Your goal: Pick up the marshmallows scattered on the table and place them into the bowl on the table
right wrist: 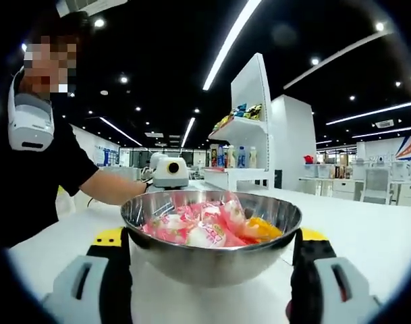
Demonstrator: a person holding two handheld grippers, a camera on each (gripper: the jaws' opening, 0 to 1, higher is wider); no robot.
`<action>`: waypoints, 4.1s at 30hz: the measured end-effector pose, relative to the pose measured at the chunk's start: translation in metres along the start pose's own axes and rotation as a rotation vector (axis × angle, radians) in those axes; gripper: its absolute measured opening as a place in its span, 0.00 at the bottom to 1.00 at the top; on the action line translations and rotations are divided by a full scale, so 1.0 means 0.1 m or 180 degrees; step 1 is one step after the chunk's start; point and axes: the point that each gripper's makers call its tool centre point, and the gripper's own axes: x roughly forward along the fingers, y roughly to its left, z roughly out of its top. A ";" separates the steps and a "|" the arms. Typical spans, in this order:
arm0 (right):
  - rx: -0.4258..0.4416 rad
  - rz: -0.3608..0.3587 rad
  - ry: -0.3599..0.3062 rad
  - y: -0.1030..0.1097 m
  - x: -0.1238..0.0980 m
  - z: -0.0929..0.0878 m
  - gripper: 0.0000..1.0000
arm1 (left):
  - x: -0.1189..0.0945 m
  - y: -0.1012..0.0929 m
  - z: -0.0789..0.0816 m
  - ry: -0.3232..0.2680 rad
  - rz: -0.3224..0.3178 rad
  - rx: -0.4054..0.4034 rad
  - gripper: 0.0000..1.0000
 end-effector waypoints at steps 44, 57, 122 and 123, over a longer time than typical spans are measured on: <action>0.0045 -0.0174 0.0143 -0.13 0.12 -0.42 0.97 | 0.10 0.21 -0.41 0.0022 -0.0017 -0.0241 0.92; -0.0042 -0.0282 0.0607 0.02 -0.10 -0.50 0.86 | -0.02 0.21 -0.49 0.0380 0.0324 -0.0169 0.92; -0.0249 -0.2276 0.0719 2.40 -2.09 0.45 0.43 | -2.47 -2.11 0.13 0.0374 0.2158 -0.0320 0.81; -0.0255 -0.2276 0.0732 2.42 -2.09 0.45 0.42 | -2.49 -2.15 0.14 0.0374 0.2171 -0.0301 0.81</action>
